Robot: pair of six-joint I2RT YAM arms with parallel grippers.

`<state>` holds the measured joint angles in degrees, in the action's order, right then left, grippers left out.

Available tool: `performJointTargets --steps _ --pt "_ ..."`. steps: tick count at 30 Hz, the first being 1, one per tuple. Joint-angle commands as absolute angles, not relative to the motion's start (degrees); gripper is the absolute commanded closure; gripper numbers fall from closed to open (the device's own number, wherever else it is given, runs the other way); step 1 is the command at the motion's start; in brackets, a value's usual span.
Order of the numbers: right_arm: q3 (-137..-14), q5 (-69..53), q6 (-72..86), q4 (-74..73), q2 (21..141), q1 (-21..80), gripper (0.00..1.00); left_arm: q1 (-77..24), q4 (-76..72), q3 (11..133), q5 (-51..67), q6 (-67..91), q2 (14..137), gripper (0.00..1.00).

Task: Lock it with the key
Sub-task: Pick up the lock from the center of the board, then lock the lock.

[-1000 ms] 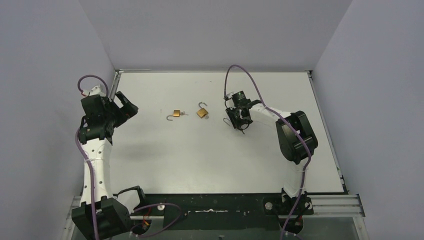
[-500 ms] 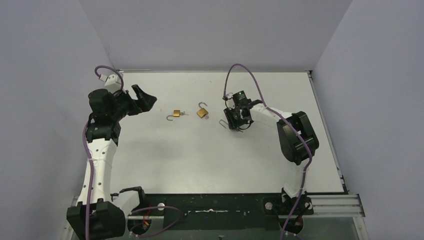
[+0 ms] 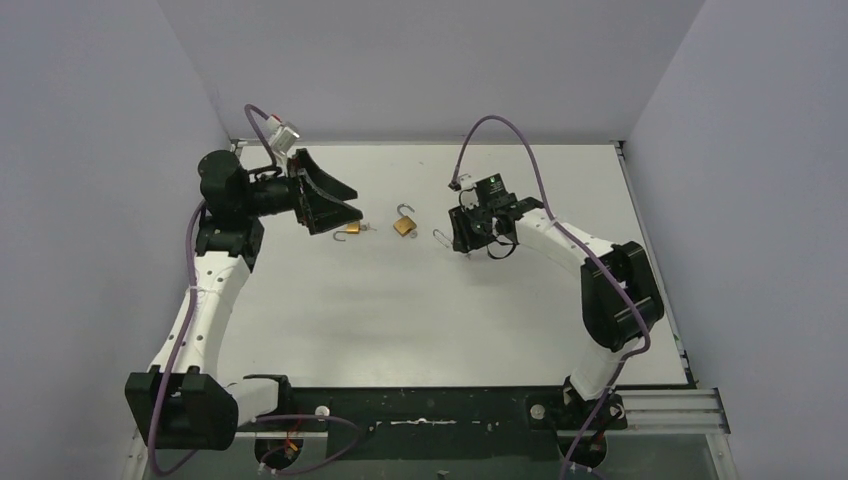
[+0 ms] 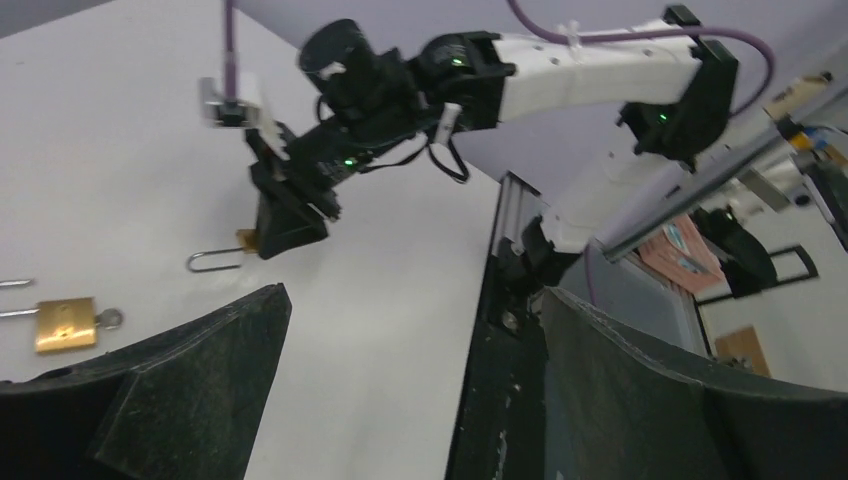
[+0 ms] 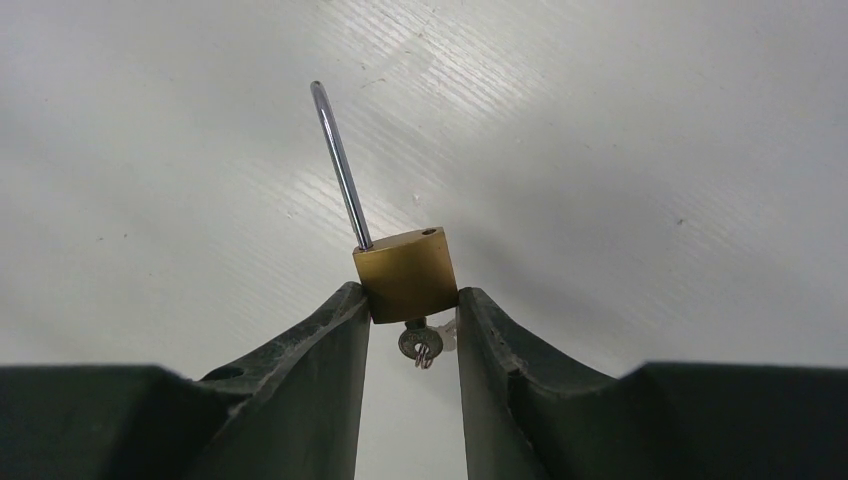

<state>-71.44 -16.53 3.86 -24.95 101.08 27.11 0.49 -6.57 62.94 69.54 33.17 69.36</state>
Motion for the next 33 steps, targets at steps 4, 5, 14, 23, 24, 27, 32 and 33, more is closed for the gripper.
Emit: performJointTargets --steps 4,5,14,23,24,27,32,33 --pt "-73.1 -23.5 6.0 -26.0 93.4 27.5 1.00 -3.3 -4.6 66.0 74.4 28.4 67.5 0.03" --pt "-73.3 -25.2 6.1 -26.4 92.3 27.6 1.00 -3.9 -3.3 66.3 71.6 27.8 68.5 0.03" --pt "-73.9 -44.4 10.8 -27.1 85.3 28.1 0.93 -16.9 13.5 70.0 53.1 6.9 70.0 0.03" --pt "-75.2 -53.8 12.8 -27.0 84.3 28.6 0.91 -16.9 15.7 72.7 54.0 3.9 72.9 0.04" --pt "-75.4 -54.5 12.9 -27.1 84.2 28.6 0.91 -17.0 16.1 73.1 54.2 3.6 73.2 0.04" --pt "-76.0 -56.1 13.2 -27.4 83.8 28.6 0.91 -16.9 19.9 75.5 58.0 2.3 75.4 0.16" --pt "-77.4 -57.0 13.0 -28.7 83.3 28.6 0.91 -17.0 23.6 77.6 65.0 1.6 78.8 0.26" --pt "-77.5 -57.1 12.9 -28.9 83.2 28.6 0.90 -17.0 23.9 77.8 66.1 1.5 79.3 0.29"
